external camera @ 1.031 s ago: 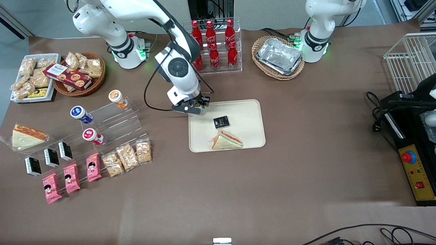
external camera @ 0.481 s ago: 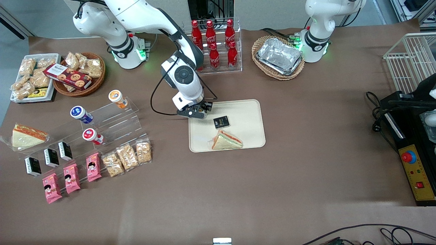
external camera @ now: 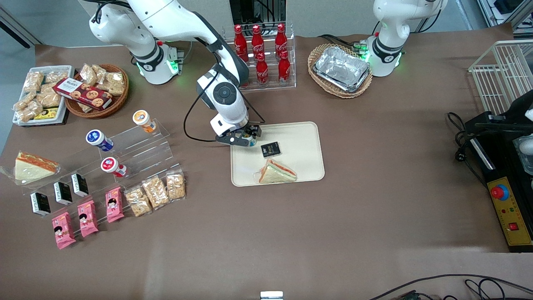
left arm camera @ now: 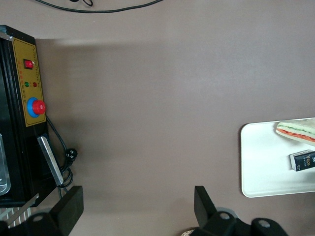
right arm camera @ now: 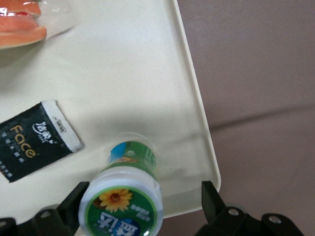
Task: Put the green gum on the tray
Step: 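Lower the bottle onto the tray beside the black card and release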
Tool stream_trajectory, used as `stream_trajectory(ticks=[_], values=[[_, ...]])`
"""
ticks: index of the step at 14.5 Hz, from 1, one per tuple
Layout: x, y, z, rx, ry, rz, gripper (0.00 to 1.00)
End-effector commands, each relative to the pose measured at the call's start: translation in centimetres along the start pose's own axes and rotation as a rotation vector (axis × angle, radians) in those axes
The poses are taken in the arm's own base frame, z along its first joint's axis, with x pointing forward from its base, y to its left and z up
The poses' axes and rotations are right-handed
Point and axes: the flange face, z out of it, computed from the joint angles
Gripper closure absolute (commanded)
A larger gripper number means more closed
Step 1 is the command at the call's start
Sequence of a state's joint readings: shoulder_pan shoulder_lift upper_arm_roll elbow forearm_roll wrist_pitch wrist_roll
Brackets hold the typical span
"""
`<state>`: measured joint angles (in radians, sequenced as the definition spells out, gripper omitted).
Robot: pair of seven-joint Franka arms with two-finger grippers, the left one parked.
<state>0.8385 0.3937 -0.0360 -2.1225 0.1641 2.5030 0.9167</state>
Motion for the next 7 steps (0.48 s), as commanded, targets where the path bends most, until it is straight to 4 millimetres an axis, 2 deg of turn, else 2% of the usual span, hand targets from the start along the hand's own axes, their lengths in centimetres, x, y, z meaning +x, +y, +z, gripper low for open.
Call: stream_trajectory(ticks=[1,5,7], values=[[0.0,-0.6,0.0,0.011,0.008,0.003,0.00],[-0.1,-0.6,-0.2,0.004,0.005,-0.002,0.00],[0.1,-0.5,-1.6,-0.006,0.010,-0.015,0.00]])
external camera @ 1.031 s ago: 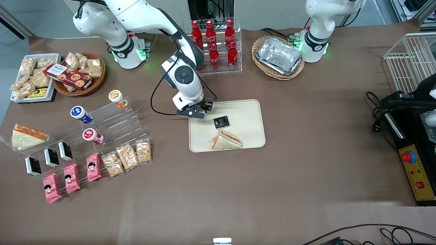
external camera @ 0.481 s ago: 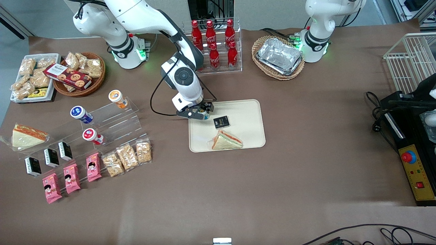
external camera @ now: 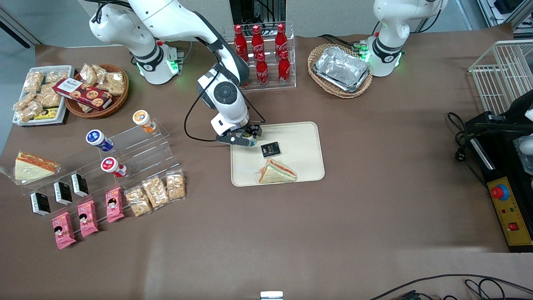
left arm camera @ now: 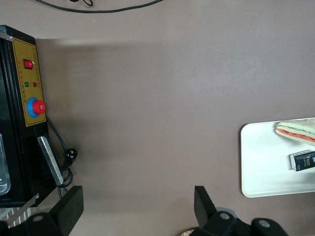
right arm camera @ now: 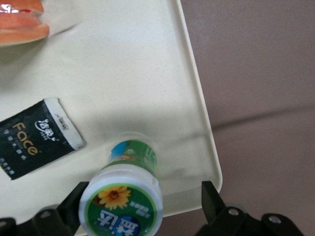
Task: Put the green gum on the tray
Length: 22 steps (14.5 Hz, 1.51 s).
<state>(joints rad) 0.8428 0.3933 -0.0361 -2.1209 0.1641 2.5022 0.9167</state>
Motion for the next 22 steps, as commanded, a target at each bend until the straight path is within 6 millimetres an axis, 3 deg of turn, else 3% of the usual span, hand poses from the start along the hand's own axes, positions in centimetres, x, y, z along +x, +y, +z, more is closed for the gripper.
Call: stream_trajectory(ticks=[1,5,9,11,13,15,19,22], values=[[0.6,-0.2,-2.7,-0.015,0.011,-0.016,0.00],[1.3,-0.1,-8.4,-0.049,0.001,-0.025,0.00],[3.2,1.2,-17.7,-0.022,0.032,-0.003,0.00],[5.5,3.4,-23.0,-0.009,0.033,0.036,0.00],[8.1,6.8,-27.8,-0.012,0.023,0.083,0.00],[10.3,11.4,-31.4,-0.007,0.018,0.047,0.00],[15.0,23.0,-35.9,-0.005,0.025,-0.035,0.00],[17.2,30.3,-38.1,-0.035,0.060,-0.155,0.00]])
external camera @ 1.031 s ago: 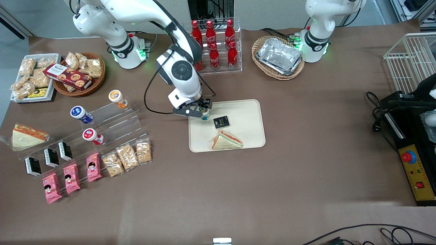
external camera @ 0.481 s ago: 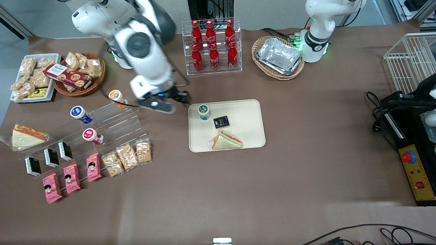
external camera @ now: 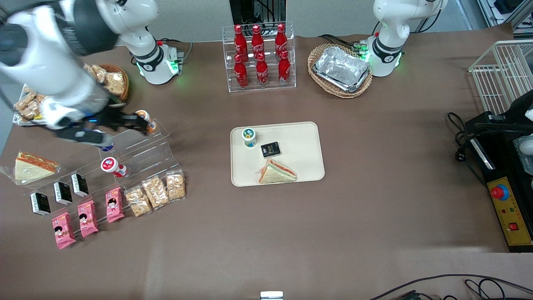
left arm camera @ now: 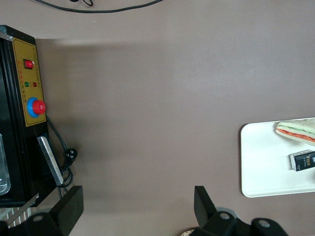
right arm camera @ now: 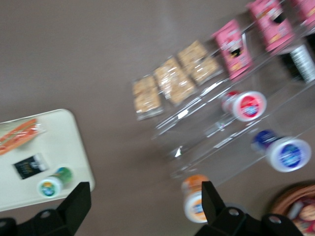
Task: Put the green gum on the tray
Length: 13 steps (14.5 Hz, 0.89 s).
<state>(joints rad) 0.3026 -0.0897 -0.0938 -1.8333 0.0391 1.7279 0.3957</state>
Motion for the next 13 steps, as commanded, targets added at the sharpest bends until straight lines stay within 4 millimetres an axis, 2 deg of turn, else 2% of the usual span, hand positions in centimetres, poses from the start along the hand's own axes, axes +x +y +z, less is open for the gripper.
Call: stream_trajectory(ticks=[1,3,5,8,11,13], values=[[1.2,7.5,-2.5,-0.028,0.031,-0.150,0.00],[2.1,11.9,-4.3,-0.028,0.061,-0.241,0.00],[2.9,14.7,-6.1,-0.032,0.094,-0.279,0.00],[3.5,15.6,-6.6,-0.039,0.105,-0.264,0.00],[6.7,15.6,-5.8,-0.045,0.068,-0.254,0.00],[8.1,15.6,-6.2,-0.051,0.024,-0.243,0.00]])
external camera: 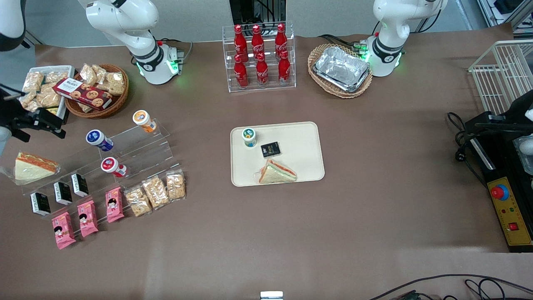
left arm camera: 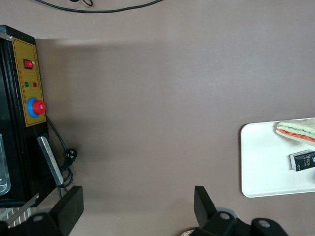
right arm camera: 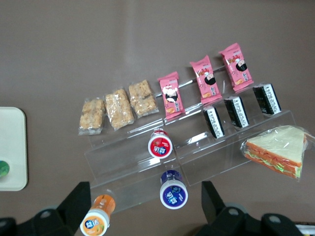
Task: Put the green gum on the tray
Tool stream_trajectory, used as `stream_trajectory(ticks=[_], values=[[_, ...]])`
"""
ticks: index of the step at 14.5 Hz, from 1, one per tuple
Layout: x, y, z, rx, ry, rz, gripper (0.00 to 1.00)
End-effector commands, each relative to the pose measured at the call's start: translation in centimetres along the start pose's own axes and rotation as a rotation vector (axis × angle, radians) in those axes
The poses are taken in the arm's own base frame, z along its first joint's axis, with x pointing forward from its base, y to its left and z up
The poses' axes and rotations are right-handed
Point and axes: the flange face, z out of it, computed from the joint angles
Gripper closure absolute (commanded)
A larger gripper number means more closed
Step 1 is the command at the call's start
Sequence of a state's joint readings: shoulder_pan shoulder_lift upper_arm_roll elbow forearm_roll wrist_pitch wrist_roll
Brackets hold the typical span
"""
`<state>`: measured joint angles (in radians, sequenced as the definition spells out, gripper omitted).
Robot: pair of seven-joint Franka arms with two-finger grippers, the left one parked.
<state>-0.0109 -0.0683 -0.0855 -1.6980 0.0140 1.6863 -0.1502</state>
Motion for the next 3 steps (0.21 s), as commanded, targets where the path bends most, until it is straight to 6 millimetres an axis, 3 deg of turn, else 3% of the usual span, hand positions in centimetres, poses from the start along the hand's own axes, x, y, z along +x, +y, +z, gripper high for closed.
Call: stream_trajectory(ticks=[1,3], values=[[3.19,1.44,-0.07,-0.022,-0.069,0.012,0.00],[3.22,1.72,0.11,-0.021,-0.072,0.017,0.00]])
